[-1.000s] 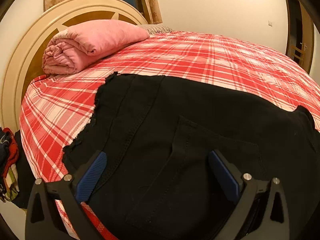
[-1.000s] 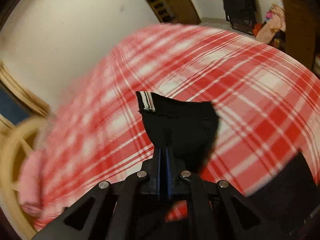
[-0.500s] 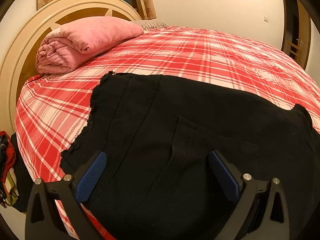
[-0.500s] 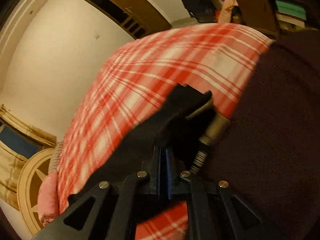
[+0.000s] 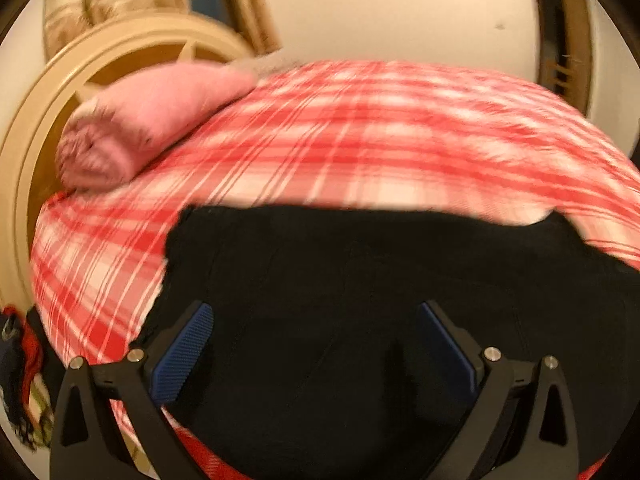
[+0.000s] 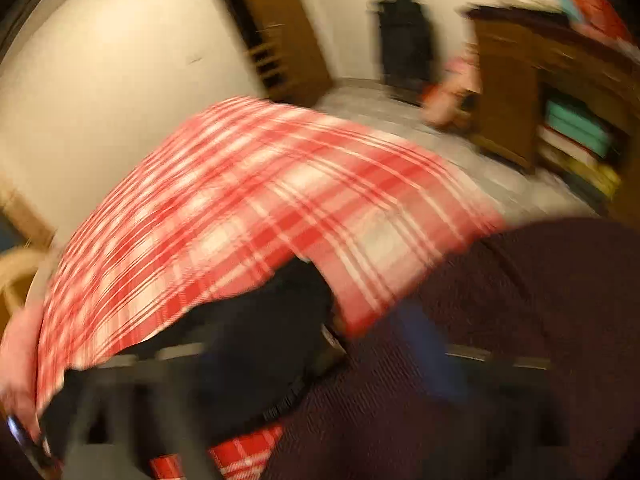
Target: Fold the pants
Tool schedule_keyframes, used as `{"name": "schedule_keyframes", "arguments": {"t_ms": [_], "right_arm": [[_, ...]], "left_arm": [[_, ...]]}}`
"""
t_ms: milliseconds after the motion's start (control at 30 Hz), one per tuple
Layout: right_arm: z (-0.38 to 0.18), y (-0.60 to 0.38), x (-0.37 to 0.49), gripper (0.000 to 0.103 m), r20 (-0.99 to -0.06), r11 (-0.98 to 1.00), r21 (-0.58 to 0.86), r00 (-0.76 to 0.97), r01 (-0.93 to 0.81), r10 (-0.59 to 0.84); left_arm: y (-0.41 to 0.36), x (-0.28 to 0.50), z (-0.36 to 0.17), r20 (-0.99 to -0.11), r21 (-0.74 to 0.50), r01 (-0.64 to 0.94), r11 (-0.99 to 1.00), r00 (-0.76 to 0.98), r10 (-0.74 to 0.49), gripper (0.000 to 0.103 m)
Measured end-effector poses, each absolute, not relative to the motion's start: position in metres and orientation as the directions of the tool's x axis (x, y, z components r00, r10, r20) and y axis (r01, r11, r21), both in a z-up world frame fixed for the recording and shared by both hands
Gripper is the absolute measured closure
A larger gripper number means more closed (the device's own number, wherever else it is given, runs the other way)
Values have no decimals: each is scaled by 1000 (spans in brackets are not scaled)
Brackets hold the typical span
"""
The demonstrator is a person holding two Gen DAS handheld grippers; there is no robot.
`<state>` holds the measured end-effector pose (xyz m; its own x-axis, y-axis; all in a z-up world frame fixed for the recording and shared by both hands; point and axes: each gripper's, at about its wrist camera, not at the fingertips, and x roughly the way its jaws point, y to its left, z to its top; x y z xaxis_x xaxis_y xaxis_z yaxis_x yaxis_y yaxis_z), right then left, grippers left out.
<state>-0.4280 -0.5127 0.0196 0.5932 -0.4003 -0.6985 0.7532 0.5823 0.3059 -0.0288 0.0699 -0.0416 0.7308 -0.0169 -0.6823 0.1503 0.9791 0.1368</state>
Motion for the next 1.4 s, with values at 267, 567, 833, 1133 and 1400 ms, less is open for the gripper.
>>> {"name": "schedule_keyframes", "arguments": {"t_ms": [267,567,833,1133,1400], "right_arm": [[-36,-561,-348,20,-861,674,171,442,719,-253],[-68,-545,-336,61,-919,745,114,355,657,-172],[-20,-526,-360,95,-798,764,160,538,625,-272],[-53,-524,-348,95,-840,733,47,424,678,-338],[7,-481,-343,95,-760,740,53,508,670,-406]], "left_arm": [[-23,-75,-20,-663,88,404,911,706,-249,0],[-82,-103,-37,-715,85,535,840,620,-323,0],[-99,-112,-44,-730,95,556,826,603,-322,0],[-107,-115,-60,-751,117,563,818,589,-298,0],[-95,-107,-67,-766,108,553,826,576,-285,0]]}}
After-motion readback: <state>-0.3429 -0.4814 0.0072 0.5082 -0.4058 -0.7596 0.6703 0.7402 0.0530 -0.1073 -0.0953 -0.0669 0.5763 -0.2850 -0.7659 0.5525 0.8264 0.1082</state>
